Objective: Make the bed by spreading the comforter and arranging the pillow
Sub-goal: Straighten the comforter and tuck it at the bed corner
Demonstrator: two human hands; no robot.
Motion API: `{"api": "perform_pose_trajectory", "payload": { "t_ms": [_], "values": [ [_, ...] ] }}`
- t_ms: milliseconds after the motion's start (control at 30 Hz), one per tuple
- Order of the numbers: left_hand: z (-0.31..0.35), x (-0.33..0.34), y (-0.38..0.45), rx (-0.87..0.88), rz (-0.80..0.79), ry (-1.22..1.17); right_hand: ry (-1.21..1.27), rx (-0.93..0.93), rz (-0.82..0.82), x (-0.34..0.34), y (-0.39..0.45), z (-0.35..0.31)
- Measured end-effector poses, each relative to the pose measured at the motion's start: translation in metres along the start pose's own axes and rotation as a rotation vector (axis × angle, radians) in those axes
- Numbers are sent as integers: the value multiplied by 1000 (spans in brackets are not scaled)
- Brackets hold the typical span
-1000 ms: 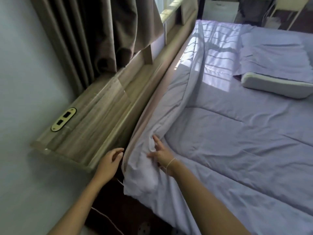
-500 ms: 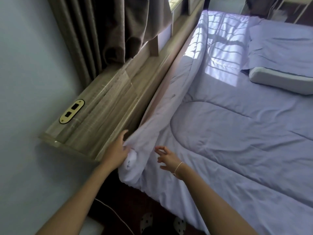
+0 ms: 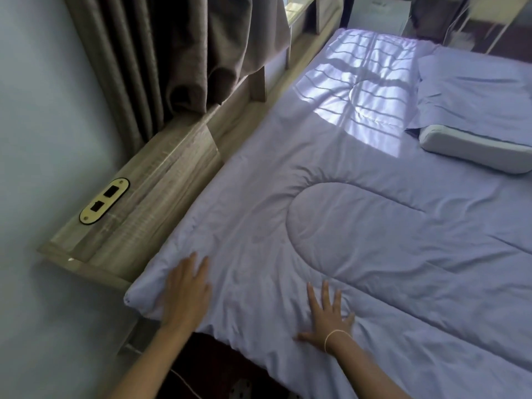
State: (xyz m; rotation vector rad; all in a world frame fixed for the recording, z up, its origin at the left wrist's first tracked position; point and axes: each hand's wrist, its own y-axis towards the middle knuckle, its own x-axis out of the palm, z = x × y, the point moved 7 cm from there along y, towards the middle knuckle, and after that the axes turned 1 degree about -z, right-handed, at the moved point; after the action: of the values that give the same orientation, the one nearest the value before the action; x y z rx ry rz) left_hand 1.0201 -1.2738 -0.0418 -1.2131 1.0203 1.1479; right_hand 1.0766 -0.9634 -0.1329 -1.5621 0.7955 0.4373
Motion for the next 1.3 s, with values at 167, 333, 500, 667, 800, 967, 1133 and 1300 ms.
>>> {"api": "perform_pose_trajectory", "payload": {
  "t_ms": [167, 333, 500, 667, 800, 967, 1133, 1300],
  "values": [
    [10, 73, -1, -53, -287, -27, -85, -16, 188, 13, 11, 4],
    [5, 126, -1, -110, -405, -210, -131, -3, 206, 38, 21, 14],
    [26, 97, 5, -121, -118, -278, -114, -89, 371, 14, 8, 4],
    [82, 90, 41, 193, 36, -232, -9, 39, 615, -19, 22, 58],
    [86, 123, 57, 216, 77, -91, -20, 174, 691, -3, 21, 92],
    [85, 128, 54, 213, 184, -78, -190, -89, 619, 64, -16, 58],
    [86, 126, 45, 257, 209, -156, -231, -323, 547, 86, -37, 40],
    [52, 120, 3, 229, 297, -376, 3, -348, 621, 21, -8, 13]
  ]
}}
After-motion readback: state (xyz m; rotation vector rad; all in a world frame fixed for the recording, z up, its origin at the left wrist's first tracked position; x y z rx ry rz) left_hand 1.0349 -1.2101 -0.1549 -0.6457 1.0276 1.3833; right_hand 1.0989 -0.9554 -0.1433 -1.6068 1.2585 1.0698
